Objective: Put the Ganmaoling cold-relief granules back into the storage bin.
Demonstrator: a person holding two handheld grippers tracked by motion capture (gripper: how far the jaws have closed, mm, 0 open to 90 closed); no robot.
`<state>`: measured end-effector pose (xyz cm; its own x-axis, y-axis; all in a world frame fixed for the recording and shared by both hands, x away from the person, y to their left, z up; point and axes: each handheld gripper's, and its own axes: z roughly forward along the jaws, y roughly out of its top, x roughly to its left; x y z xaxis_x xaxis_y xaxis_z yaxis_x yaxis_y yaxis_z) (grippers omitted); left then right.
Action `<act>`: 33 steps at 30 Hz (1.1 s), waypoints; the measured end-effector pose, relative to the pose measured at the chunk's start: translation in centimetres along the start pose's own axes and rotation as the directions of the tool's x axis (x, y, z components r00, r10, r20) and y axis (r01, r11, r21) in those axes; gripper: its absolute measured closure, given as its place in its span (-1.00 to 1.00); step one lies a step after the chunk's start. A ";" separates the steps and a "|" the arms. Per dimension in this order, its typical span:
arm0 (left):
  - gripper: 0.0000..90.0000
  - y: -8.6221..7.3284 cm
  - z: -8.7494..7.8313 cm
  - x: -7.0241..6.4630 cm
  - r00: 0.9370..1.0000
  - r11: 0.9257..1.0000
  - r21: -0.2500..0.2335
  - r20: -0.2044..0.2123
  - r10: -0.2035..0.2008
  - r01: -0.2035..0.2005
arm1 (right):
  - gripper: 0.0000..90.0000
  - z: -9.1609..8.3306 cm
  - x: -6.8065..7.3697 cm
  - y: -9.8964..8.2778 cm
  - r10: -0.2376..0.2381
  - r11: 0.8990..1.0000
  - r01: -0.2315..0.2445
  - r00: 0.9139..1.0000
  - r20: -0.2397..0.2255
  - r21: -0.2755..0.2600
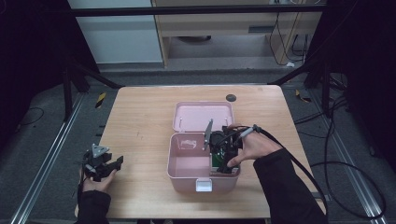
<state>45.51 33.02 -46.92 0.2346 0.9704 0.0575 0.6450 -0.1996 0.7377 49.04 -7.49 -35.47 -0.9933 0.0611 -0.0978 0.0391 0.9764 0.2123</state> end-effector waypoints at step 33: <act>0.09 0.0 0.0 0.0 1.000 1.000 0.000 0.001 -0.001 0.001 | -0.87 -1.1 -0.1 -0.6 0.029 0.997 -0.025 0.998 0.058 -0.071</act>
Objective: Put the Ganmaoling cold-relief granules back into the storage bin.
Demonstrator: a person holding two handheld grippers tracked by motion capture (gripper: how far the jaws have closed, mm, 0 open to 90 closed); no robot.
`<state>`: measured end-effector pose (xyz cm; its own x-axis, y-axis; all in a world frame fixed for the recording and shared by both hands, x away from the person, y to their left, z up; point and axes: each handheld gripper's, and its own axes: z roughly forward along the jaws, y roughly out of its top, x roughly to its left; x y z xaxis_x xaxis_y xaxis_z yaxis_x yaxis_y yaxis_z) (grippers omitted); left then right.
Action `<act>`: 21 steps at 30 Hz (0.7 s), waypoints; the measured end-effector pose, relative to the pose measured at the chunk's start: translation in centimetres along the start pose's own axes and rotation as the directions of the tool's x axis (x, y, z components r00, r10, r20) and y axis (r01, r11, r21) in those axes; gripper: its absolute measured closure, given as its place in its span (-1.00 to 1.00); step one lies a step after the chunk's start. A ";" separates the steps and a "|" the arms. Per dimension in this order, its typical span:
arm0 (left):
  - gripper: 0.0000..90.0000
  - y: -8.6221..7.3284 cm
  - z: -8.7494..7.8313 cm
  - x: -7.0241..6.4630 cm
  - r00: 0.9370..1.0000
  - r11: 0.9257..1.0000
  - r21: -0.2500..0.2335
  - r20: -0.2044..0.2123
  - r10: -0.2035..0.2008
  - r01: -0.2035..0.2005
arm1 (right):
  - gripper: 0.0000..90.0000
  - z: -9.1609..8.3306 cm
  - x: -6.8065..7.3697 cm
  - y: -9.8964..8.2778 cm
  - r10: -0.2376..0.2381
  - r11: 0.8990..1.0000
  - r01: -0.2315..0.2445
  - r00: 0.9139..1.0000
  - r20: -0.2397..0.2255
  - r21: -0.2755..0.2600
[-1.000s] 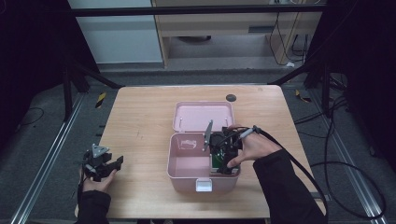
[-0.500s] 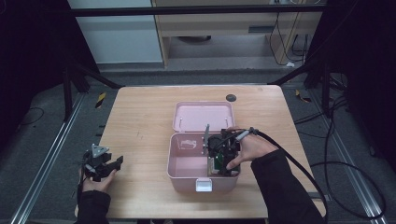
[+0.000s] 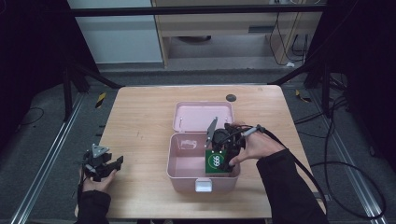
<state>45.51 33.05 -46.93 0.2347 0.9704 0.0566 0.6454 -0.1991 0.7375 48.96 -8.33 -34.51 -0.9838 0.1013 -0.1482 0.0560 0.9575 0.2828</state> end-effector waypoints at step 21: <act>0.07 0.0 -0.1 0.0 1.000 1.000 -0.009 0.006 -0.008 0.008 | -0.77 -6.4 0.8 -8.3 0.358 0.901 -0.261 0.899 0.253 -0.346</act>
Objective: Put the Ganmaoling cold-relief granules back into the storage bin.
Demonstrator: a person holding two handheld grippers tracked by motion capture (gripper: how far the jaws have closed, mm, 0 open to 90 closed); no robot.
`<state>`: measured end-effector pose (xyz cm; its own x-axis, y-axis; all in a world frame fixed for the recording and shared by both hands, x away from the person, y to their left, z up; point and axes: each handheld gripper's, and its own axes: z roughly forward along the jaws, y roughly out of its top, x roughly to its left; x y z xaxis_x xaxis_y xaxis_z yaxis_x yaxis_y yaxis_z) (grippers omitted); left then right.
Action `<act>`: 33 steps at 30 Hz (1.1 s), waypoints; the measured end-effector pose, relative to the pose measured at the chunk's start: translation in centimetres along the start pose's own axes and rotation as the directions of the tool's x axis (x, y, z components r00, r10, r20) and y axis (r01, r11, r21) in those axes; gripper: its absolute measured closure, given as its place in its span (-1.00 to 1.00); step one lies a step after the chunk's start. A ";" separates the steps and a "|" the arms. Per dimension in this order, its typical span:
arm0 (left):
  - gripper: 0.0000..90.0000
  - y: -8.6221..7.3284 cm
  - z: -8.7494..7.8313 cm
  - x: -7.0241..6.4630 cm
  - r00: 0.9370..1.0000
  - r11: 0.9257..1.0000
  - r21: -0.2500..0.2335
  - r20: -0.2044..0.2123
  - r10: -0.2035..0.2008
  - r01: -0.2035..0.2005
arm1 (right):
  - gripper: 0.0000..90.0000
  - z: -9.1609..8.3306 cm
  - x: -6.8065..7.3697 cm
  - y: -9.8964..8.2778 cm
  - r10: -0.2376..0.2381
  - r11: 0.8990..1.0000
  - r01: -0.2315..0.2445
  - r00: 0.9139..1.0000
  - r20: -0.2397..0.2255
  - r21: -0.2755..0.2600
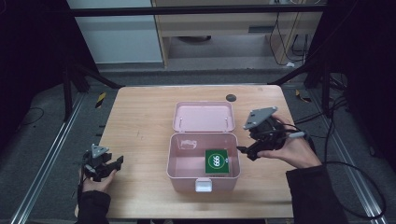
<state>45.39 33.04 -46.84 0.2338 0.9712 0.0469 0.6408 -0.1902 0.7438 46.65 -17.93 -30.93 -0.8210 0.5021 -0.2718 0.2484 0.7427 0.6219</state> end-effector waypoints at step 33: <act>-0.12 -0.2 0.3 0.0 1.000 1.000 -0.007 -0.004 -0.001 0.001 | -0.88 5.6 -0.6 -17.5 0.598 0.800 -0.583 0.756 0.267 -0.143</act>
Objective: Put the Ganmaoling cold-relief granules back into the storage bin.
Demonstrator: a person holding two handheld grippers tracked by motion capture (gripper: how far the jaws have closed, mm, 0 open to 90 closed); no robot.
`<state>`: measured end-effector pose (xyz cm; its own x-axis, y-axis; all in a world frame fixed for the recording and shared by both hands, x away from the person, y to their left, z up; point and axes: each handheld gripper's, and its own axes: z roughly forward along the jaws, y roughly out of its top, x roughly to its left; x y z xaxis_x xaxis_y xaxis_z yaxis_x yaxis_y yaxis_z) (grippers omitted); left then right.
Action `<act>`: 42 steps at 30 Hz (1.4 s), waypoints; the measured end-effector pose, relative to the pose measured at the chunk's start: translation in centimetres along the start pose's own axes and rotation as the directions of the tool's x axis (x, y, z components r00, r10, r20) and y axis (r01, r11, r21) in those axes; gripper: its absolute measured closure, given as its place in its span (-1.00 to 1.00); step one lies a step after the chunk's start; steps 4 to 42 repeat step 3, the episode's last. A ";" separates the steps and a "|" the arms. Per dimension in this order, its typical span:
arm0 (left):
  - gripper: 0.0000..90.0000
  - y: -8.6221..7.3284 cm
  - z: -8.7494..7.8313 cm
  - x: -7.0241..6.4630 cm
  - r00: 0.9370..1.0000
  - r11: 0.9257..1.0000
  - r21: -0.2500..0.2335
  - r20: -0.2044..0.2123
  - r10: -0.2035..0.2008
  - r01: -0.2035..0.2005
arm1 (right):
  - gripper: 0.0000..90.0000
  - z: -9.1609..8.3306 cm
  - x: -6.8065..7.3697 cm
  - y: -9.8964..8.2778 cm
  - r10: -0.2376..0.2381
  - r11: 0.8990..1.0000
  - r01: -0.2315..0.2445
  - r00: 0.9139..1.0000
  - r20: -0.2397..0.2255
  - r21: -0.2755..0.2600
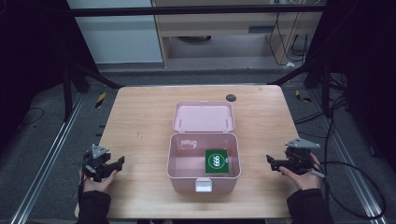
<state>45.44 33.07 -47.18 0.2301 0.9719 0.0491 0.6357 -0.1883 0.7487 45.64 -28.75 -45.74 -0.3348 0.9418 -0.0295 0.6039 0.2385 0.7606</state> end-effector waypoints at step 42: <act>-0.15 0.0 0.0 0.0 1.000 1.000 -0.002 -0.003 0.002 -0.002 | -0.89 0.3 -0.6 -0.5 0.026 1.000 -0.027 0.999 0.027 0.012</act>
